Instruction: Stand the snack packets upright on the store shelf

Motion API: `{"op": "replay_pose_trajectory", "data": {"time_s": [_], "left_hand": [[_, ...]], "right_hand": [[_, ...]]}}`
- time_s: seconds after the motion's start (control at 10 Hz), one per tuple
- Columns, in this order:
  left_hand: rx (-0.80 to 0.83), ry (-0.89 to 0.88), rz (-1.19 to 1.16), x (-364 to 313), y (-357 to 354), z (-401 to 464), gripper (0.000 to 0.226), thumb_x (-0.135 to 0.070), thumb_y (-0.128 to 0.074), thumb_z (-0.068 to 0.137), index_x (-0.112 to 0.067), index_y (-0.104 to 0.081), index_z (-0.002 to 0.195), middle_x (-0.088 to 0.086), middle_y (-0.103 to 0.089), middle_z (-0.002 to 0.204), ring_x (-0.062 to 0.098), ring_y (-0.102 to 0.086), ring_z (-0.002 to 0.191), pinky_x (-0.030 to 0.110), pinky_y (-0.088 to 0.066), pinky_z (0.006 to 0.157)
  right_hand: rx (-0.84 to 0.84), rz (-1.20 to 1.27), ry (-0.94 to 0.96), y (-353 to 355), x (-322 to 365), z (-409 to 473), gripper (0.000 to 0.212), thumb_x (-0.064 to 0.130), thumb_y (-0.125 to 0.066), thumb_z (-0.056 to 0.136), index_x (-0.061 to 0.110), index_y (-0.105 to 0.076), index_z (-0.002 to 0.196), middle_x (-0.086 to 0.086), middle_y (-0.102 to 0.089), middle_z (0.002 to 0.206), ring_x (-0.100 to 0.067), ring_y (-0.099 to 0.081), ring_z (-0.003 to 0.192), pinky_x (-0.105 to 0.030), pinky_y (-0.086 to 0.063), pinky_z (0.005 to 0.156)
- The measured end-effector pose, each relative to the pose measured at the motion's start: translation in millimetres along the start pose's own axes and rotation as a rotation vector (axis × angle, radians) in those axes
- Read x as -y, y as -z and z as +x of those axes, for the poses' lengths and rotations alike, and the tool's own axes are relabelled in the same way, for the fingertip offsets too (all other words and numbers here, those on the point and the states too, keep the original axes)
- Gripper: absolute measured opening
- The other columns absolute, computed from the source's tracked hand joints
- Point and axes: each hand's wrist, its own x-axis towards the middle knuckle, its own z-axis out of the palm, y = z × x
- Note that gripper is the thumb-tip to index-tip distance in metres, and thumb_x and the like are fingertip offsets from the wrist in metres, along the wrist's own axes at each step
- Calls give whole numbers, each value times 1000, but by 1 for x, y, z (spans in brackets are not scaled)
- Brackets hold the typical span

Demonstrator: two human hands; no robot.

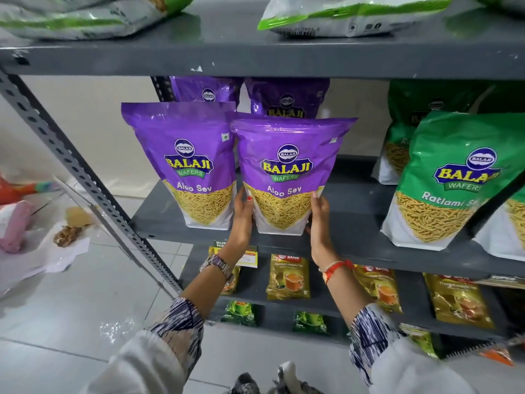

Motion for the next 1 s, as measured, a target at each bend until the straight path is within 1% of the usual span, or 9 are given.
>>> {"op": "replay_pose_trajectory", "data": {"time_s": [0.1, 0.2, 0.3, 0.4, 0.5, 0.6, 0.7, 0.8, 1.0], "left_hand": [[-212, -36, 17, 5, 13, -14, 24, -30, -37, 95, -23, -50, 115, 3, -59, 113, 19, -55, 104, 45, -46, 94], [-532, -179, 20, 6, 38, -32, 19, -16, -38, 93, -12, -54, 83, -2, -52, 73, 6, -46, 66, 34, -38, 65], [-746, -212, 22, 8, 75, -22, 17, -16, -38, 89, -9, -54, 87, 3, -53, 83, 11, -48, 77, 33, -37, 73], [-773, -172, -10, 1, 109, -2, 33, -22, -37, 91, -4, -49, 116, 15, -51, 119, 23, -48, 110, 32, -36, 96], [-636, -127, -13, -11, 128, 14, 44, -28, -30, 96, -15, -33, 137, 7, -37, 142, 17, -37, 128, 28, -28, 106], [-466, 12, -80, -18, 130, 21, 55, -52, -26, 91, -26, -28, 140, 7, -36, 147, 24, -37, 133, 47, -30, 111], [-375, 87, -92, -15, 127, 16, 92, -79, -33, 63, -22, -38, 135, 8, -46, 141, 28, -46, 126, 50, -38, 105], [-384, 90, -94, -16, 123, 12, 101, -81, -35, 54, -20, -40, 133, 6, -46, 140, 25, -45, 126, 48, -38, 103], [-461, -97, -38, -26, 112, -1, 45, -39, -26, 96, -27, -31, 139, -3, -38, 145, 1, -40, 130, 26, -31, 104]], "right_hand": [[-262, -50, 89, -8, -9, -21, 61, 55, -53, 78, 22, -42, 128, -5, -47, 132, -21, -51, 121, -35, -50, 92], [-282, -95, 295, -27, -17, -48, 38, 45, -56, 79, 26, -50, 112, 9, -48, 114, -20, -50, 114, -36, -48, 92], [-13, -171, 369, -58, -19, -63, 31, 40, -53, 82, 23, -51, 107, 2, -53, 112, -11, -52, 106, -26, -47, 89], [232, -242, 269, -92, -20, -57, 35, 34, -53, 85, 17, -51, 115, -6, -55, 119, 0, -54, 104, -21, -48, 91], [299, -308, 152, -121, -19, -48, 56, 47, -49, 85, 19, -40, 132, -4, -48, 137, -18, -46, 126, -44, -38, 110], [288, -266, 33, -133, -12, -42, 66, 44, -46, 91, 18, -20, 146, -4, -27, 155, -20, -26, 143, -28, -22, 114], [320, -197, 4, -135, -14, -37, 55, 29, -40, 96, 14, -21, 146, -1, -37, 147, -14, -34, 134, 6, -28, 86], [333, -204, 6, -136, -15, -34, 52, 28, -39, 97, 12, -25, 145, -7, -39, 149, -18, -37, 134, 9, -33, 73], [312, -224, 19, -121, -28, -42, 72, 48, -43, 88, 18, -18, 148, -6, -24, 158, -20, -27, 143, -41, -26, 118]]}}
